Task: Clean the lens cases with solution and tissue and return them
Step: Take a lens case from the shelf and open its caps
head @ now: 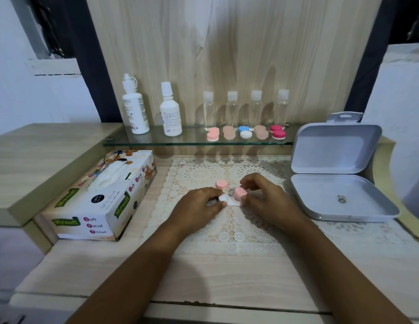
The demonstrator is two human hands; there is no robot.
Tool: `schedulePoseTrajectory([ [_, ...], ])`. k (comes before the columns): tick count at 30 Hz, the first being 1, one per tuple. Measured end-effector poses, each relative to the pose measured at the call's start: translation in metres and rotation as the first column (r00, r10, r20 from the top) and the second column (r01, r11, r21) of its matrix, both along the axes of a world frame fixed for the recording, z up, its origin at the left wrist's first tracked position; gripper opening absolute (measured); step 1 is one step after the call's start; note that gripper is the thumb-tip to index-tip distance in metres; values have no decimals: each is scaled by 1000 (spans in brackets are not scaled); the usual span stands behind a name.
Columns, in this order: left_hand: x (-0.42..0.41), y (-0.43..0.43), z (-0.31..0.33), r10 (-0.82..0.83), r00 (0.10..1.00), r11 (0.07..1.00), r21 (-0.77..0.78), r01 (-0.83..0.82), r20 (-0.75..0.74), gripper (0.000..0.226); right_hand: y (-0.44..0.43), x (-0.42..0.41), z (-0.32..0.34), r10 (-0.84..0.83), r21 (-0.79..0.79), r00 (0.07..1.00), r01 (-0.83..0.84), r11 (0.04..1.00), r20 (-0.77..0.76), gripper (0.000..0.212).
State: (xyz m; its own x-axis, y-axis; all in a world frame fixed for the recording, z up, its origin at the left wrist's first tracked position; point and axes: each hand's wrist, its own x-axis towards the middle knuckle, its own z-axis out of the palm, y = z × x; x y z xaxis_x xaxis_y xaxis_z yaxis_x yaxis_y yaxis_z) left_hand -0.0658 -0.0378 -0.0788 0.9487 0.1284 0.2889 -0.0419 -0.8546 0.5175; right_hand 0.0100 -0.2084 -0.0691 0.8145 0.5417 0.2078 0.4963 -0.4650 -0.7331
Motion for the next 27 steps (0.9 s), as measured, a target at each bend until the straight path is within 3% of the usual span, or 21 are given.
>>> schedulePoseTrajectory([
  [2, 1, 0, 0, 2, 1000, 1000, -5, -2, 2, 31, 0, 2, 0, -83, 63, 996, 84, 995, -17, 15],
  [5, 1, 1, -1, 1, 1000, 1000, -24, -1, 1, 29, 2, 9, -5, -211, 13, 966, 211, 977, 151, 11],
  [10, 1, 1, -2, 0, 1000, 1000, -28, 0, 0, 29, 6, 15, -14, -193, -120, 921, 245, 962, 338, 20],
  [14, 1, 1, -2, -1, 1000, 1000, -20, 2, 3, 30, 6, 18, -19, -135, -192, 912, 223, 956, 388, 21],
  [18, 1, 1, -2, -7, 1000, 1000, -18, 7, 0, 29, 6, 17, -19, -112, -205, 917, 203, 957, 383, 27],
  [23, 2, 2, -4, -16, 1000, 1000, -19, 16, 6, 27, 3, 8, -12, -124, -100, 962, 152, 983, 242, 33],
  [27, 2, 2, -3, -27, 1000, 999, -20, 28, 15, 28, 2, -2, -15, -48, -177, 960, 100, 979, 276, 42],
])
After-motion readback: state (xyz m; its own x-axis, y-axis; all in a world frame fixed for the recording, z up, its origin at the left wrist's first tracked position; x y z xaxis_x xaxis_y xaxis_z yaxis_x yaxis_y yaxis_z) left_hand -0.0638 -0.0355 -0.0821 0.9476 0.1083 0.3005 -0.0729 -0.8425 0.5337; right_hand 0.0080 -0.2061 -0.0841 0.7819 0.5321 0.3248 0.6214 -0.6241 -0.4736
